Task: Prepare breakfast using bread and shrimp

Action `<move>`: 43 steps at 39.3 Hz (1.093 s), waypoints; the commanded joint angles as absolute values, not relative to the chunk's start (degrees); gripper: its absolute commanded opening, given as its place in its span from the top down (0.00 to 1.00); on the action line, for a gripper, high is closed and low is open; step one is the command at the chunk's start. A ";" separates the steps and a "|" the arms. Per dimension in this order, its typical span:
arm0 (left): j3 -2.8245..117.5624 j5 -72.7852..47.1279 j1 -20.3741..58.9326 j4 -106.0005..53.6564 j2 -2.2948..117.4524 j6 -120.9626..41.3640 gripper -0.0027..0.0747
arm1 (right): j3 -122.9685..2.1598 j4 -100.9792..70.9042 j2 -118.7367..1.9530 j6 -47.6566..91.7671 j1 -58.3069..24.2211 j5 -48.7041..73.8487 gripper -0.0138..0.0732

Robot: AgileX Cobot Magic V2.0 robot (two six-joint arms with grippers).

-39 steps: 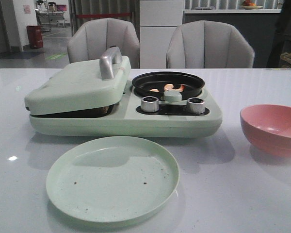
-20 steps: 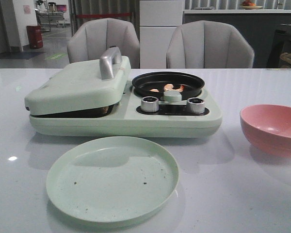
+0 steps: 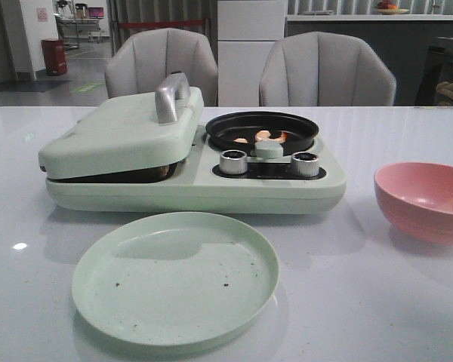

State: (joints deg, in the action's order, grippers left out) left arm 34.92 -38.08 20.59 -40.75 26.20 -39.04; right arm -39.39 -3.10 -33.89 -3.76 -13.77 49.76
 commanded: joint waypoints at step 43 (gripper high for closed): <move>35.19 -27.77 14.73 -12.61 24.98 -14.61 0.84 | -40.86 -3.36 -33.86 -3.22 -13.76 45.46 0.79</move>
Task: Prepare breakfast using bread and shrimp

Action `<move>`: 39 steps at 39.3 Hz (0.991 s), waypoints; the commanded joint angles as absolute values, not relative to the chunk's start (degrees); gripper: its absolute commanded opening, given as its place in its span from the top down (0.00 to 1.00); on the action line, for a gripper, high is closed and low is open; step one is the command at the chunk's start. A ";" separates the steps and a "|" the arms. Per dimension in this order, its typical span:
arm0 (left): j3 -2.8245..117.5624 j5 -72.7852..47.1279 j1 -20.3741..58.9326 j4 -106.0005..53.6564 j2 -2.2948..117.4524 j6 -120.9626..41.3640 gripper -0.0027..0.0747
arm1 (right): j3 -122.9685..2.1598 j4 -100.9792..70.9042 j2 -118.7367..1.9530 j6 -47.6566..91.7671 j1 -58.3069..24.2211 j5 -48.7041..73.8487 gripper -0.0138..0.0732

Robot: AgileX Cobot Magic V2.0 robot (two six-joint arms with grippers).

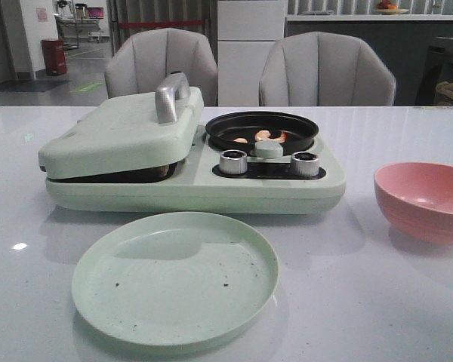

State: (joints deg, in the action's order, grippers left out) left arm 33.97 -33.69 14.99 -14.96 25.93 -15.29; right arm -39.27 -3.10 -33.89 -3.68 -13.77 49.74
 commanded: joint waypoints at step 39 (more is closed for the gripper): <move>-0.52 3.31 -0.50 1.06 0.03 1.81 0.84 | -40.86 -3.36 -33.86 -3.22 -13.76 45.43 0.79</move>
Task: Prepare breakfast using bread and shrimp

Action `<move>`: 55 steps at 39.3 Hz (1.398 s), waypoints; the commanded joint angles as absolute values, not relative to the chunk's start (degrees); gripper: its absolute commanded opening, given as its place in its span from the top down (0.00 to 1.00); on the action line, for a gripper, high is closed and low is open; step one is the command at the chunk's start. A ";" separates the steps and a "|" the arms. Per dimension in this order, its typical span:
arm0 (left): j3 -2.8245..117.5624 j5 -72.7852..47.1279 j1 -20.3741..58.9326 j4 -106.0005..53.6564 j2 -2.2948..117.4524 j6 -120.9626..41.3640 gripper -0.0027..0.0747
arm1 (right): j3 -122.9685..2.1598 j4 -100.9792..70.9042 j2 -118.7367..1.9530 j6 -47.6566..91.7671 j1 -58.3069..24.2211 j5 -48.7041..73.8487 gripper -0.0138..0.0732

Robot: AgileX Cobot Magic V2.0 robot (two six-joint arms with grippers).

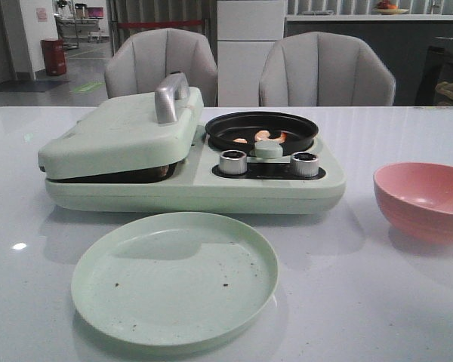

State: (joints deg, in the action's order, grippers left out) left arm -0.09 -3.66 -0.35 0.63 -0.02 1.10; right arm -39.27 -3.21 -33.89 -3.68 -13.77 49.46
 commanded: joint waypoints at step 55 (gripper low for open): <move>-0.52 3.44 -0.50 0.96 -1.51 1.81 0.84 | -40.86 -3.36 -33.86 -3.22 -13.76 45.45 0.79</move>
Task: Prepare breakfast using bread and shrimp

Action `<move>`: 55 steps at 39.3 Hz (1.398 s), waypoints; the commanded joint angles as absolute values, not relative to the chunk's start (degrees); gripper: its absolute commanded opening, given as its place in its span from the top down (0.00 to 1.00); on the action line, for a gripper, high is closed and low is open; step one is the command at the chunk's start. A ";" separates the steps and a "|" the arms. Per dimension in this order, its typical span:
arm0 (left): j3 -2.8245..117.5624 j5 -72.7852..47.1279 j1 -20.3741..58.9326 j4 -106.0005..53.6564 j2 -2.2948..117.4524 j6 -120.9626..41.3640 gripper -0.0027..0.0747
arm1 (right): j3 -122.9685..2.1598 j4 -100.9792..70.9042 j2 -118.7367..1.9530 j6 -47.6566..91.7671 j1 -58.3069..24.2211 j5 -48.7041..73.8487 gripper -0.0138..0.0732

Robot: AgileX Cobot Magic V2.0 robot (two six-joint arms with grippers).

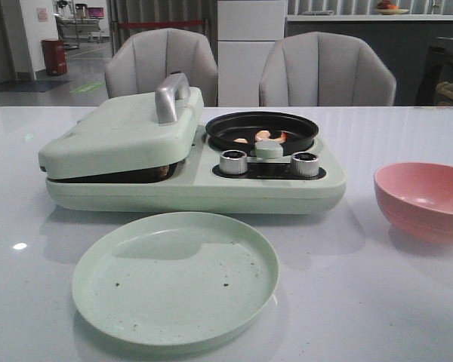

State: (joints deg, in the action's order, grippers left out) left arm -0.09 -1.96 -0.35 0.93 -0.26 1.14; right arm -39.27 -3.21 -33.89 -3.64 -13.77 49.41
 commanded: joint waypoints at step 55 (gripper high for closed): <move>-0.52 3.44 -0.50 0.96 -1.41 1.81 0.84 | 0.63 -2.30 1.89 2.48 3.73 0.42 0.79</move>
